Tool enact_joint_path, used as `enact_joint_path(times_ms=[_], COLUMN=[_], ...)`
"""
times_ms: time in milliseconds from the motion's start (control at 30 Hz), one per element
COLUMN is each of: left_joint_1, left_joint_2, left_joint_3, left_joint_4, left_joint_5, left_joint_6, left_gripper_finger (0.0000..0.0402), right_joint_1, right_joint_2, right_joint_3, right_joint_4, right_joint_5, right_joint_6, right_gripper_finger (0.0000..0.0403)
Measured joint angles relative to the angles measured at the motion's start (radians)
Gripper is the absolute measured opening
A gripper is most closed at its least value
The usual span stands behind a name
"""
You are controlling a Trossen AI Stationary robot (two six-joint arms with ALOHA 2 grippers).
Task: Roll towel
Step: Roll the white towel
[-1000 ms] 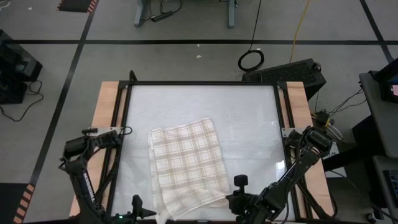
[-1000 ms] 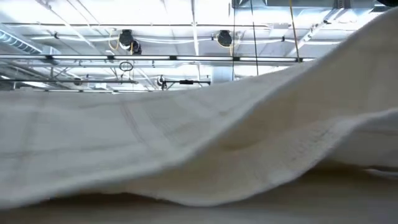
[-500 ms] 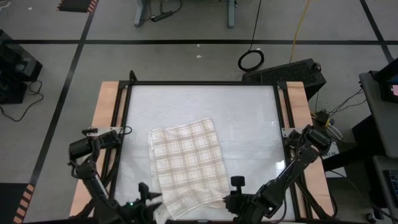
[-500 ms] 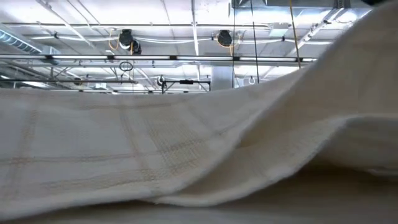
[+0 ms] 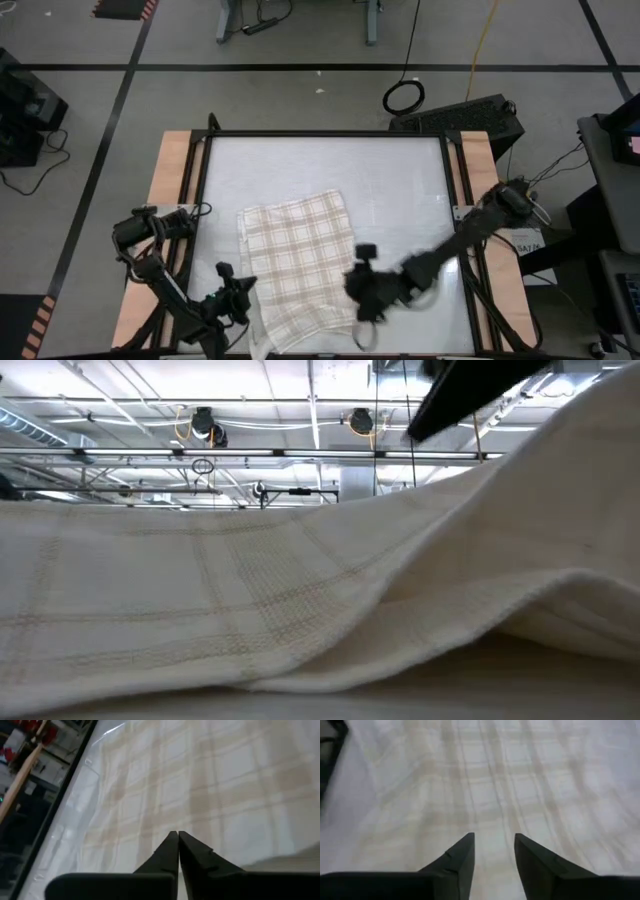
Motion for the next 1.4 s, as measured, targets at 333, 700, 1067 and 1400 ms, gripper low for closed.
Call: enact_joint_path(times_ms=[333, 700, 1067, 1400], left_joint_1=[0.016, 0.219, 0.481, 0.717], left_joint_2=[-0.147, -0.197, -0.207, -0.209], left_joint_3=[-0.078, -0.169, -0.198, -0.278], left_joint_4=[0.062, 0.310, 0.612, 0.733], left_joint_5=[-0.068, -0.011, 0.392, 0.492], left_joint_6=[-0.012, 0.259, 0.732, 0.963], left_gripper_finger=[0.0009, 0.0006, 0.0002, 0.0001], right_joint_1=[-0.396, -0.562, -0.645, -0.710], right_joint_2=[0.000, 0.130, 0.130, 0.127], right_joint_3=[-0.283, -0.287, -0.283, -0.282], right_joint_4=[0.551, 0.649, 0.436, 0.366], right_joint_5=[-0.385, -0.617, -0.510, -0.452], right_joint_6=[-0.218, -0.385, -0.443, -0.479], right_gripper_finger=[0.0008, 0.0003, 0.0001, 0.0001])
